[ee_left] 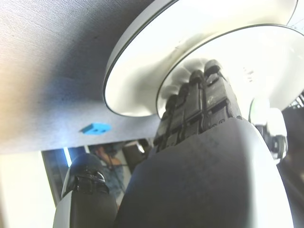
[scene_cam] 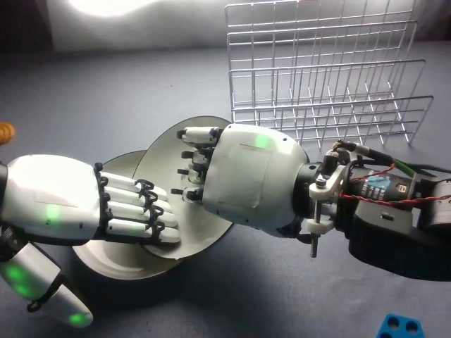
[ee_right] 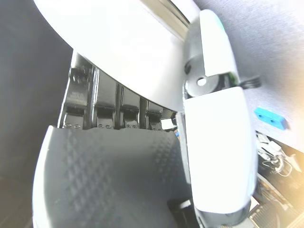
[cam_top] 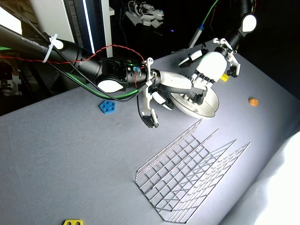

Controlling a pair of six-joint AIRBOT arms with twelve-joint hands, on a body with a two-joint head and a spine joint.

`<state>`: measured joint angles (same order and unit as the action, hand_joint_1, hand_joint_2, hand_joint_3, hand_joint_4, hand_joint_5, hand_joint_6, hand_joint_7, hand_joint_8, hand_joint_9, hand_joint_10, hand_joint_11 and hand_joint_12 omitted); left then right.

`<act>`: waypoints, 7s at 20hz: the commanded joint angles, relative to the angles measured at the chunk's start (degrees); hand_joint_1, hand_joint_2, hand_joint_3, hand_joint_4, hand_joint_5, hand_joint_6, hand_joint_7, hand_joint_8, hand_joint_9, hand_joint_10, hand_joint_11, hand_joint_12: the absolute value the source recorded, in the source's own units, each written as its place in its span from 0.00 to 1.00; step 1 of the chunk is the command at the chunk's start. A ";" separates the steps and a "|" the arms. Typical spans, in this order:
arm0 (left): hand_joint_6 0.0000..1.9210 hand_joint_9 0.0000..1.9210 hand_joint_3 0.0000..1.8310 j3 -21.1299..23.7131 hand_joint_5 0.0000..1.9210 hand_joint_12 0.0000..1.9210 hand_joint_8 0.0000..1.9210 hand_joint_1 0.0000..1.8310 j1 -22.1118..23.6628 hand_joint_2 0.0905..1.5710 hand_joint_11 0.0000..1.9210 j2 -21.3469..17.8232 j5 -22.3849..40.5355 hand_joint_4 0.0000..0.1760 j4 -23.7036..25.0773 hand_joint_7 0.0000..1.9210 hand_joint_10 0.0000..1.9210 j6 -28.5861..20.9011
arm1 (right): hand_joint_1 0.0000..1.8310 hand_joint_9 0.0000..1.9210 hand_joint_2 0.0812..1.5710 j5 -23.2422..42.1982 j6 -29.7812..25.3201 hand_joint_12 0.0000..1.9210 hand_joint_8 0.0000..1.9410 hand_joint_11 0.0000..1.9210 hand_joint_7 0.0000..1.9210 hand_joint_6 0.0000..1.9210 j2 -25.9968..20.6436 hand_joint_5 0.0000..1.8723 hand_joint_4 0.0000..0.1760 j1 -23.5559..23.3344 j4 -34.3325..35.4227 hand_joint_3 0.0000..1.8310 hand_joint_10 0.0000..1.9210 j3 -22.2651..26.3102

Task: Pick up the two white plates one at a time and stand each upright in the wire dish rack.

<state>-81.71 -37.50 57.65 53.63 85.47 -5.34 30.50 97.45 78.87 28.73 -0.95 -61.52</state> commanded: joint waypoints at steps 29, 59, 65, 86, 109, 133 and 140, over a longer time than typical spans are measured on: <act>0.00 0.00 0.00 2.87 0.01 0.00 0.00 0.00 9.87 0.66 0.00 -16.32 4.16 0.00 -3.29 0.01 0.00 -9.03 | 0.75 0.45 0.70 8.59 -0.21 0.66 0.47 0.37 0.53 0.56 -1.84 0.50 0.00 -4.47 1.31 0.00 0.62 3.94; 0.00 0.00 0.00 0.86 0.01 0.00 0.00 0.00 12.70 0.66 0.00 -17.41 4.94 0.00 2.19 0.01 0.00 -13.16 | 0.75 0.46 0.70 -15.02 -38.25 0.64 0.52 0.37 0.50 0.58 -18.66 0.49 0.00 -29.76 6.53 0.00 0.60 15.59; 0.00 0.00 0.00 -0.19 0.01 0.00 0.00 0.00 13.06 0.66 0.00 -16.45 5.03 0.00 3.78 0.02 0.00 -13.50 | 0.75 0.45 0.70 -4.64 -56.21 0.63 0.53 0.37 0.50 0.59 -19.99 0.48 0.00 -28.17 -0.26 0.00 0.60 12.15; 0.00 0.00 0.00 4.45 0.02 0.00 0.00 0.00 11.57 0.67 0.00 -12.60 -1.80 0.00 8.47 0.02 0.00 -13.78 | 0.75 0.46 0.70 -2.87 -70.54 0.64 0.51 0.37 0.51 0.57 -21.40 0.49 0.00 -27.71 13.20 0.00 0.59 2.34; 0.01 0.01 0.00 1.05 0.02 0.00 0.01 0.00 5.36 0.67 0.00 -9.35 -6.63 0.00 8.45 0.03 0.00 -12.38 | 0.75 0.49 0.69 -11.58 -94.02 0.62 0.47 0.41 0.53 0.56 -22.42 0.50 0.00 -28.79 -3.86 0.00 0.56 -8.28; 0.00 0.00 0.00 0.79 0.01 0.00 0.00 0.00 5.64 0.67 0.00 -9.14 -6.62 0.00 8.46 0.02 0.00 -12.38 | 0.75 0.47 0.70 -14.21 -107.78 0.63 0.49 0.39 0.51 0.58 -21.23 0.49 0.00 -28.94 -13.83 0.00 0.58 -15.28; 0.00 0.01 0.00 0.65 0.02 0.00 0.00 0.00 5.82 0.67 0.00 -9.14 -6.52 0.00 8.46 0.03 0.00 -12.38 | 0.75 0.48 0.69 -14.40 -109.53 0.61 0.47 0.41 0.53 0.57 -20.61 0.50 0.00 -27.81 -13.83 0.00 0.56 -16.61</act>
<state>-80.68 -32.21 48.77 46.11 96.64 -17.85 8.58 -10.74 58.61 1.72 -16.29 -77.95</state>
